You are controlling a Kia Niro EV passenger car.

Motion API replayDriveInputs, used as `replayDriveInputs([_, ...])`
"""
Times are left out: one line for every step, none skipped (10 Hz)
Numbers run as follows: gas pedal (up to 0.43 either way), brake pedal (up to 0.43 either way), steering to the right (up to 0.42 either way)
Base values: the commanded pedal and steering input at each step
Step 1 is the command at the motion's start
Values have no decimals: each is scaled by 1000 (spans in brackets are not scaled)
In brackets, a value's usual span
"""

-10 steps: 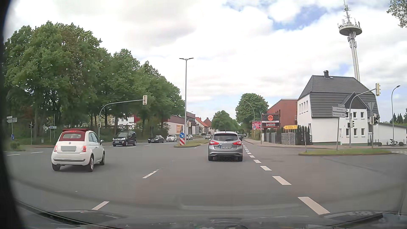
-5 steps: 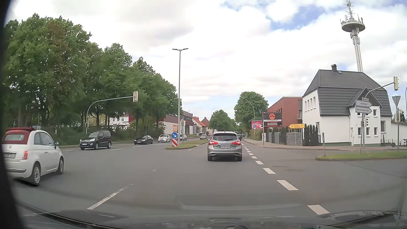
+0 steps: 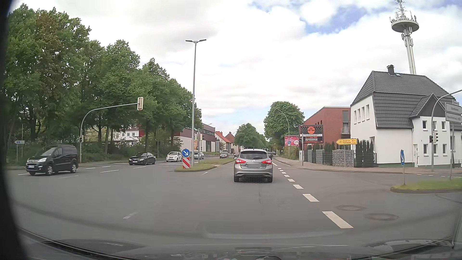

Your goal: Follow the waypoints while adhering to traffic rules and regulations

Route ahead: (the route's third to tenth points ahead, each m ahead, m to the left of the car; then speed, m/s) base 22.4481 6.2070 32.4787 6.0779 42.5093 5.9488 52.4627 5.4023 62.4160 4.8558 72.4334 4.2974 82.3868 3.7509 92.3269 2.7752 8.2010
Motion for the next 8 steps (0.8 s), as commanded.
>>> replayDriveInputs([220,0,11])
replayDriveInputs([220,0,10])
replayDriveInputs([220,0,9])
replayDriveInputs([220,0,9])
replayDriveInputs([220,0,7])
replayDriveInputs([209,0,5])
replayDriveInputs([197,0,5])
replayDriveInputs([197,0,4])
